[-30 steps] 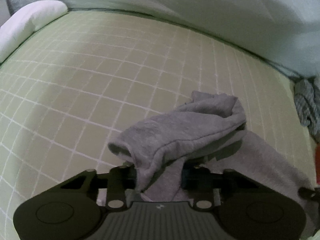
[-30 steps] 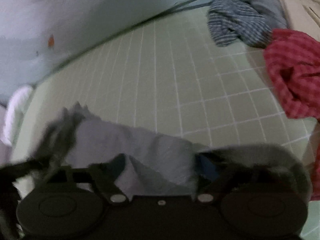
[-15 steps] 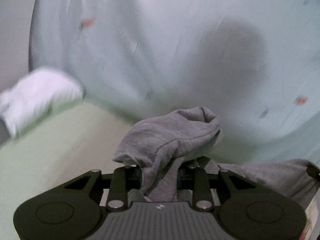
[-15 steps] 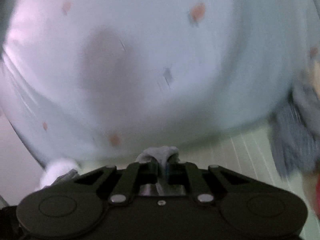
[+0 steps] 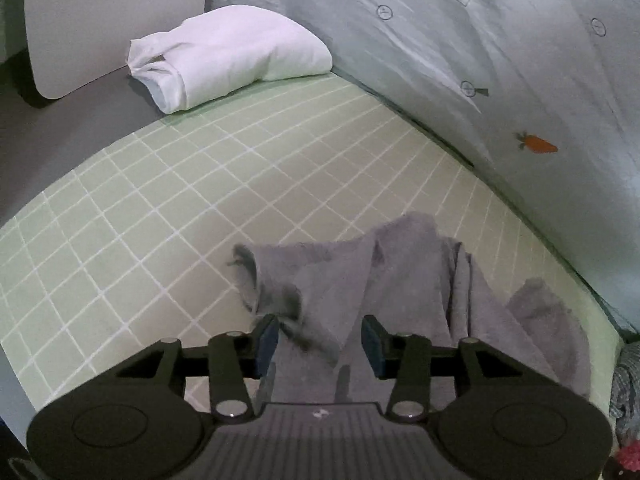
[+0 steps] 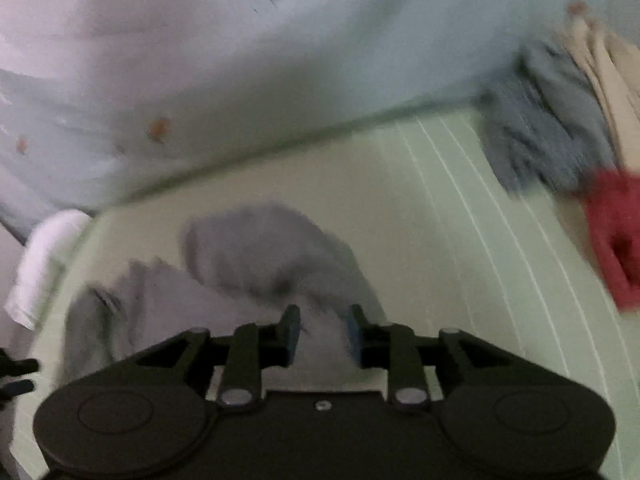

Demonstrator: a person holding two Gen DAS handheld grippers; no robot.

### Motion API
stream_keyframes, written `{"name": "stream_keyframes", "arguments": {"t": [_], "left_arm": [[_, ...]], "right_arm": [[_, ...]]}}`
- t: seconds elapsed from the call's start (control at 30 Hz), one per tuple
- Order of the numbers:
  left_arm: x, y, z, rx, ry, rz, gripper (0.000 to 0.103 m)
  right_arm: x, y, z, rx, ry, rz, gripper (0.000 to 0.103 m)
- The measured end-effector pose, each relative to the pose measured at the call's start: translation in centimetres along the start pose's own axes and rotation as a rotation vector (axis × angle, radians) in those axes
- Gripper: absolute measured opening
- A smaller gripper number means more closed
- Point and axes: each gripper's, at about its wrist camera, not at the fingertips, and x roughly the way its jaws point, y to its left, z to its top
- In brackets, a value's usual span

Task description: Fold clothes

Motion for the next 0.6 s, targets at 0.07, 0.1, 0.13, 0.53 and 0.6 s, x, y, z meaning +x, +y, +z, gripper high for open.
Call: {"name": "stream_keyframes", "arguments": {"t": [0.07, 0.1, 0.13, 0.53, 0.6], "left_arm": [[0.2, -0.2, 0.4, 0.022, -0.004, -0.010, 0.054], [0.3, -0.4, 0.3, 0.036, -0.006, -0.018, 0.057], [0.3, -0.6, 0.2, 0.049, -0.009, -0.027, 0.060], [5.1, -9.3, 0.5, 0.243, 0.079, -0.162, 0.068], [7.2, -10.6, 1.3, 0.255, 0.098, -0.169, 0.069]], "right_arm": [[0.5, -0.4, 0.1, 0.022, 0.020, -0.009, 0.033], [0.8, -0.4, 0.2, 0.025, 0.022, -0.013, 0.034], [1.1, -0.2, 0.4, 0.018, 0.021, -0.014, 0.038], [8.1, 1.0, 4.0, -0.091, 0.072, -0.005, 0.067], [9.7, 1.0, 4.6, -0.093, 0.095, -0.004, 0.068]]}}
